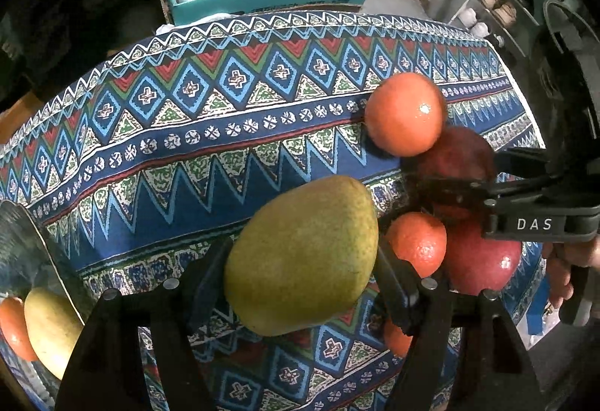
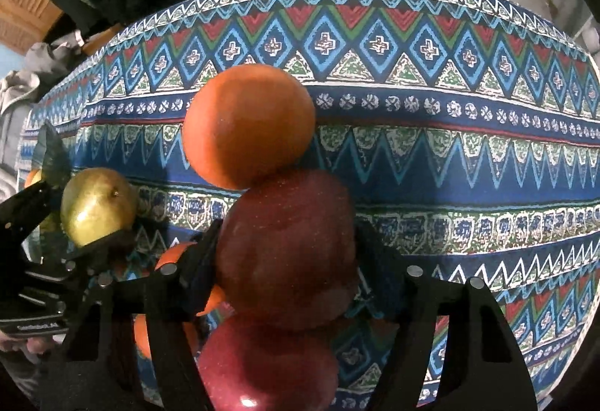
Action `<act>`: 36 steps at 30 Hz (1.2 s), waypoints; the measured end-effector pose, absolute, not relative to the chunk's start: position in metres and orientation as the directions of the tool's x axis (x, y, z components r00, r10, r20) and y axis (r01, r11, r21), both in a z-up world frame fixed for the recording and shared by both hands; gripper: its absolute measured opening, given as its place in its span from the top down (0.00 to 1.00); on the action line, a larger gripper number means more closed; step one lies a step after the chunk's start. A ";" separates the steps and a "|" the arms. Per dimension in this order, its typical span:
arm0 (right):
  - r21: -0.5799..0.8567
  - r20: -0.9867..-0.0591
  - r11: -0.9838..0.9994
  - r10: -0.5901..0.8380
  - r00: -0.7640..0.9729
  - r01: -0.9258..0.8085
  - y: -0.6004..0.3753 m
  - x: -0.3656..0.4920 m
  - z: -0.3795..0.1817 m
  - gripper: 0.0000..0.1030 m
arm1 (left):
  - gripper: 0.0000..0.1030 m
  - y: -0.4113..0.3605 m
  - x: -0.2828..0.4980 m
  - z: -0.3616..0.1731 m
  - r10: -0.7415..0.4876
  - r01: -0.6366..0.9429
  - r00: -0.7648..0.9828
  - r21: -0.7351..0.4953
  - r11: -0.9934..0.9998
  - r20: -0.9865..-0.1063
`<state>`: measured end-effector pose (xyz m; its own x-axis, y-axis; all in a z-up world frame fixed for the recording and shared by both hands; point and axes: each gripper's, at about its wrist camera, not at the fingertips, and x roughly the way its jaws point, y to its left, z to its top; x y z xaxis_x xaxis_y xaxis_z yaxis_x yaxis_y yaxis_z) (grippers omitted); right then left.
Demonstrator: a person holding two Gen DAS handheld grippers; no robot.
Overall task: Organize fruits
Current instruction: 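Grasp the yellow mango with the left tool while the right tool grasps a red apple, then lift the mango and red apple off the table with both tools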
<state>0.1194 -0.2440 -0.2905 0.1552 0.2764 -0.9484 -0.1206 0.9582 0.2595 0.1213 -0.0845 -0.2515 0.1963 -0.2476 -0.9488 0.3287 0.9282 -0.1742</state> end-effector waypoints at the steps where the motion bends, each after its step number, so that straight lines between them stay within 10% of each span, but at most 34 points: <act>1: 0.257 -0.949 0.959 0.275 0.158 -0.123 -0.244 0.119 -0.290 0.33 | 0.27 -0.085 0.121 -0.251 -0.248 0.327 0.197 -0.175 0.929 -0.949; 36: 0.172 -0.824 0.955 0.275 0.496 -0.243 -0.244 0.067 -0.142 0.35 | 0.27 -0.069 0.084 -0.138 -0.307 0.306 0.407 -0.188 0.933 -0.860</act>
<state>0.0672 -0.2441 -0.1418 0.4960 0.2749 -0.8236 -0.2432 0.9546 0.1721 0.0837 -0.0689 -0.1378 0.4072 -0.3067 -0.8603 0.3056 0.9334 -0.1881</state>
